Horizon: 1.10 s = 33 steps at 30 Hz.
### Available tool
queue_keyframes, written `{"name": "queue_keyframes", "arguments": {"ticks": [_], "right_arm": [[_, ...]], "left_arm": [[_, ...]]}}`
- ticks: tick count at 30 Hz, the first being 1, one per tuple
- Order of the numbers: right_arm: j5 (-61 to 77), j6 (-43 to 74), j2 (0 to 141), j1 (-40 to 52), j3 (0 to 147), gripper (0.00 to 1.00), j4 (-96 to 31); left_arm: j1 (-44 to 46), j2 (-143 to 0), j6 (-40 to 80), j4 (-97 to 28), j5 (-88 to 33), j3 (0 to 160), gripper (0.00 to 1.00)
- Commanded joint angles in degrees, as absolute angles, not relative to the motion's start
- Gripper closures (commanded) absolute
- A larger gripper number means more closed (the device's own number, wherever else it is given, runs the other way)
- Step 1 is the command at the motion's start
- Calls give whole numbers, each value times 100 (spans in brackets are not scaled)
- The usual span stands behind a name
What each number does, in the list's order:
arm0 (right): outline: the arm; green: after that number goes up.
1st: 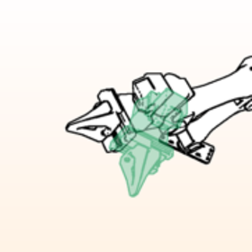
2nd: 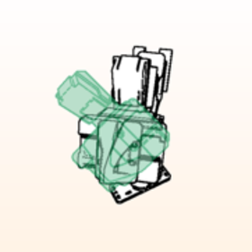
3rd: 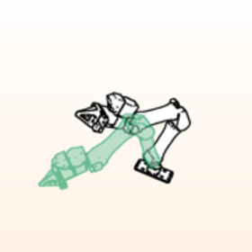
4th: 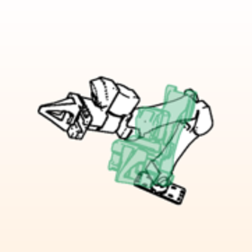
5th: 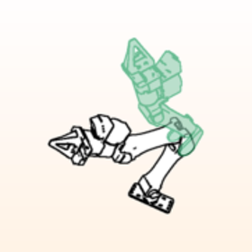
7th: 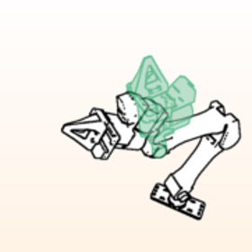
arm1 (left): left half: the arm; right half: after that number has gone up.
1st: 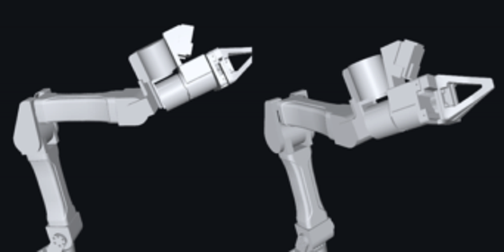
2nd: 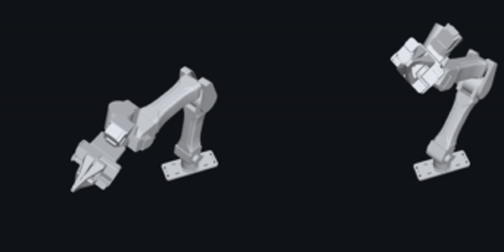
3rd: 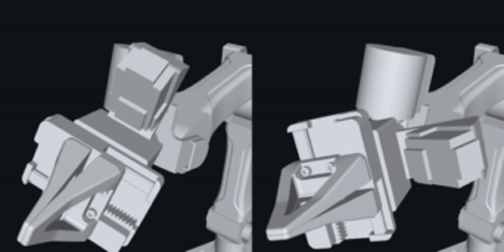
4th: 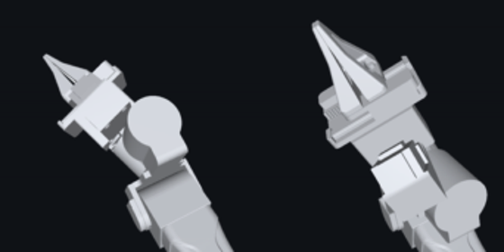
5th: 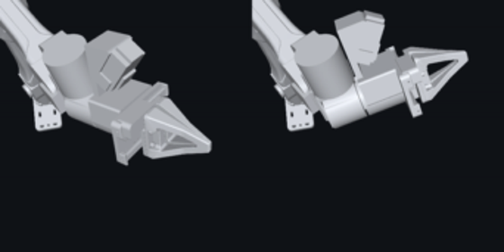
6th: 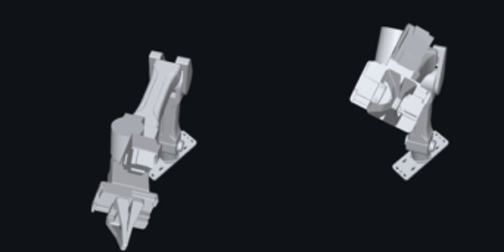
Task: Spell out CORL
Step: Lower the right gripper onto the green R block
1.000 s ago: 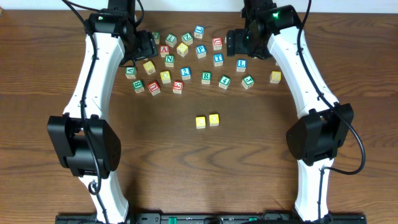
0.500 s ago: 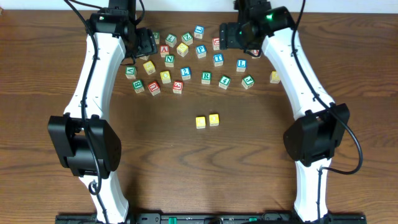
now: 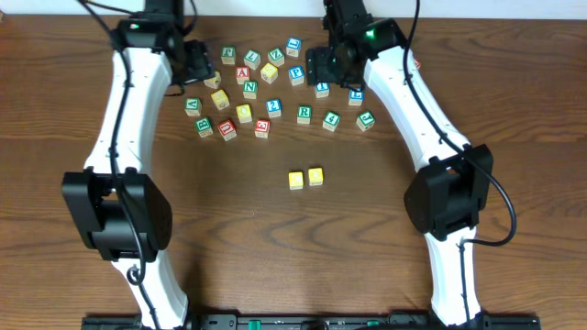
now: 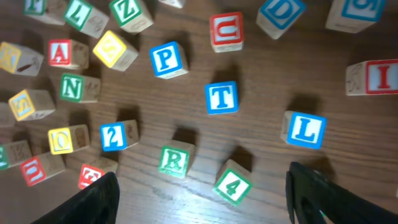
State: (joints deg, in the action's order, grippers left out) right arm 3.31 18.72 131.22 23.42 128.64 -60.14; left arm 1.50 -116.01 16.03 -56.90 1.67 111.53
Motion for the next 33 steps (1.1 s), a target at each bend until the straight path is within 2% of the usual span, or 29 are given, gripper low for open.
{"name": "queue_keyframes", "arguments": {"ticks": [1,8,19,33], "right_arm": [[401,2126,13292,2519,12954,24,-6029],[397,2418,13605,2751,12954,37,-5975],[287,2744,14132,2904,12954,52,-5778],[141,2869,14606,2930,12954,57,-5739]], "left_arm": [[-123,-11594,1503,-5795,263,11358,20],[-558,-11594,1507,-5981,261,11358,20],[-598,-11594,1509,-6084,261,11358,21],[-598,-11594,1509,-6147,261,11358,21]]}}
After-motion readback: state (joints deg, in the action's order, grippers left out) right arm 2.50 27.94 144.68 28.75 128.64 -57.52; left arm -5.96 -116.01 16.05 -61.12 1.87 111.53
